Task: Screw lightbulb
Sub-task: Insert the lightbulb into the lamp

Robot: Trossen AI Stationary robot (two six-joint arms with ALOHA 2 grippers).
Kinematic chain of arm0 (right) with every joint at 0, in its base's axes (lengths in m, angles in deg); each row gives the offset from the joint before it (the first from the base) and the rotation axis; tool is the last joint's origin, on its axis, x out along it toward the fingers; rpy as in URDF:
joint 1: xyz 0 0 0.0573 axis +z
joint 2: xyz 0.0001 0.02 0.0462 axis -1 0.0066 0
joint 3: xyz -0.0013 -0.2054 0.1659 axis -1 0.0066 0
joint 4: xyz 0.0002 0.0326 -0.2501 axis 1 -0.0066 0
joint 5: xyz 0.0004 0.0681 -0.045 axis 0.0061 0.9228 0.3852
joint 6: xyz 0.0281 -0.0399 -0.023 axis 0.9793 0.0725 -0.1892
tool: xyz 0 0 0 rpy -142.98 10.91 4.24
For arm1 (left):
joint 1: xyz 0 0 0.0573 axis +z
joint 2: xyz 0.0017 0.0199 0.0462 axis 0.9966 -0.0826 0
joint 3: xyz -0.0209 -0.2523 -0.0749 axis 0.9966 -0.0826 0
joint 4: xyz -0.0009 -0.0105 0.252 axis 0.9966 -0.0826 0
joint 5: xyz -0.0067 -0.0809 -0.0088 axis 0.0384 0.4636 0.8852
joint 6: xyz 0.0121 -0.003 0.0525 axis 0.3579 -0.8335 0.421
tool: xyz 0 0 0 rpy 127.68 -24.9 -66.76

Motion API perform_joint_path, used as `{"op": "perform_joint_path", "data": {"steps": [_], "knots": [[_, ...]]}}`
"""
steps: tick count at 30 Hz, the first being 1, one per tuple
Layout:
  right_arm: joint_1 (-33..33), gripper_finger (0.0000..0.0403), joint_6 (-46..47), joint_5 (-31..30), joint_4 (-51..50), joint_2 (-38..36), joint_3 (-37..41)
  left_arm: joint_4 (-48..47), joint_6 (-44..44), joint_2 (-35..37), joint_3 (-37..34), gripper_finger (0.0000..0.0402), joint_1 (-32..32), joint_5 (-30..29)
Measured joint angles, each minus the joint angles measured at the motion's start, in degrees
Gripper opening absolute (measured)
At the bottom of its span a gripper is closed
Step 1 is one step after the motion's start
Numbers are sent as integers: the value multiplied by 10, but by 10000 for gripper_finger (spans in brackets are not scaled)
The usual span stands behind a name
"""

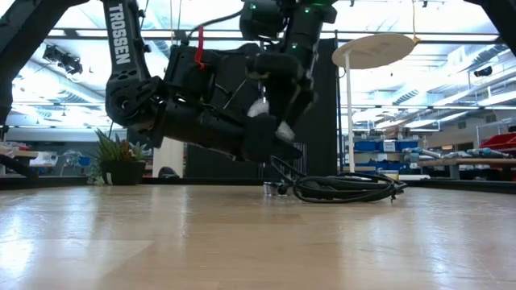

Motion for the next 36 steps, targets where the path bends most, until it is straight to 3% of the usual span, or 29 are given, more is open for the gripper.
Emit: {"op": "perform_joint_path", "data": {"steps": [6,15,21,36], "knots": [[-1,326,2,-17,42,-3,44,-3,-1,0,0,191,0,-10],[-6,200,-8,-25,102,0,70,-6,2,1,0,191,0,-23],[-5,147,-9,-38,85,-6,70,-12,5,1,0,191,0,-24],[-7,111,-44,-70,-15,-94,69,-31,19,24,-12,208,-1,-45]]}}
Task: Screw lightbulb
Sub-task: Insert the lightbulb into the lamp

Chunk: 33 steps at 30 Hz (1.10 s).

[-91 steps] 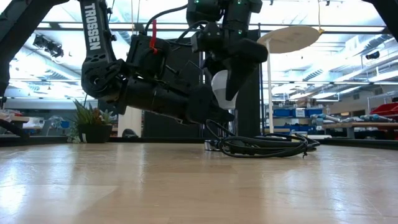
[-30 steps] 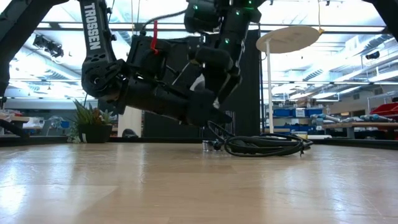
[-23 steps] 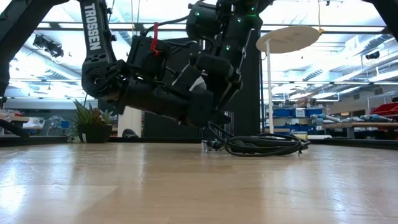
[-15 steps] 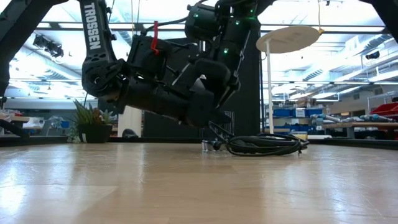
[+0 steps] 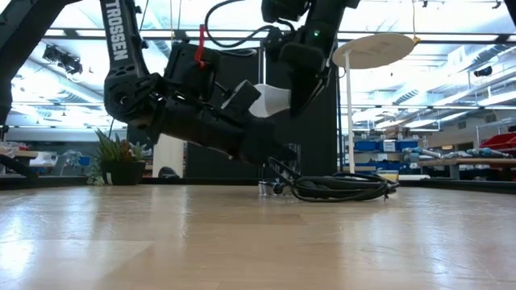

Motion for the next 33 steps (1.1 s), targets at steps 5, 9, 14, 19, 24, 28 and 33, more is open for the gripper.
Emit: {"op": "perform_joint_path", "data": {"steps": [5,9,14,19,24,28,33], "knots": [[-1,110,-5,0,-41,0,0,1,19,44,-36,208,0,-39],[-2,110,-6,-4,-54,0,2,2,32,80,-55,208,0,-51],[-7,110,-27,1,-18,-1,28,-38,18,88,-48,221,0,-36],[-14,110,-40,6,32,-17,71,-104,-28,91,-38,239,0,-37],[-14,110,-37,17,65,-55,113,-130,-61,117,-43,239,-19,-39],[-12,110,-35,28,155,-115,181,-149,-62,158,-43,239,-30,-84],[-10,110,-26,68,315,-187,289,-164,-53,197,-43,239,-31,-91]]}}
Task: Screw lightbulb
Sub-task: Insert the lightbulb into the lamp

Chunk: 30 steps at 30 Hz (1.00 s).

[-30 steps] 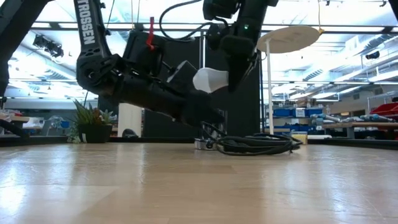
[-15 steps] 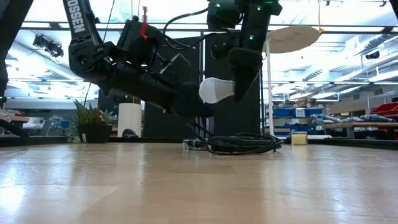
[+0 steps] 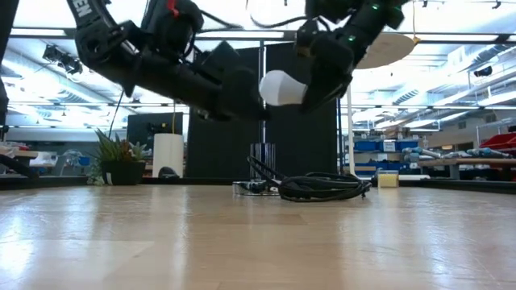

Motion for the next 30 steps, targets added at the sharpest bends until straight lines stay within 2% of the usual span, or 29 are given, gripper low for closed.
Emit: {"op": "perform_joint_path", "data": {"steps": [5,14,22,25,30], "knots": [[18,110,2,27,85,-17,59,-7,22,32,2,239,0,-5],[32,112,2,30,191,33,72,-16,37,38,24,239,0,-1],[23,112,13,32,189,29,72,-116,18,37,39,239,-6,15],[18,110,6,32,188,22,72,-116,15,37,39,239,-8,40],[15,110,-12,31,199,22,72,-78,-8,38,39,239,-7,41]]}}
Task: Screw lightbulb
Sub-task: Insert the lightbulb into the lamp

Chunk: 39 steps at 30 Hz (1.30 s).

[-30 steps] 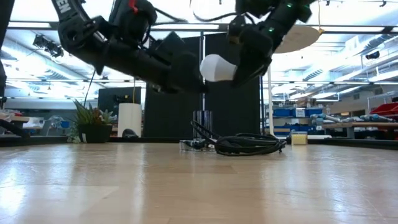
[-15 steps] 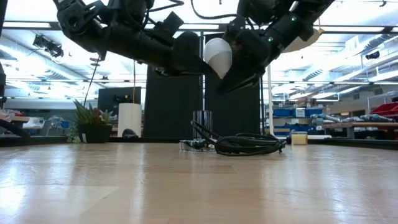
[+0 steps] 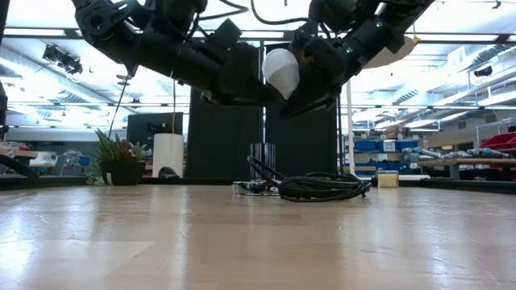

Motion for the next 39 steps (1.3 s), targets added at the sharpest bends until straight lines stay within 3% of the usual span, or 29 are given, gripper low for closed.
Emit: {"op": "perform_joint_path", "data": {"steps": [6,12,25,33,39], "knots": [[1,110,-17,-1,16,-2,0,78,12,0,0,239,1,40],[2,110,-21,34,144,-2,35,96,26,-2,0,239,5,50],[20,115,-32,61,166,-2,38,144,56,-3,-1,223,3,77],[22,189,-38,63,149,-12,38,140,56,-3,-1,195,-1,73],[22,246,-34,35,52,-65,38,135,57,-3,-1,193,0,63]]}}
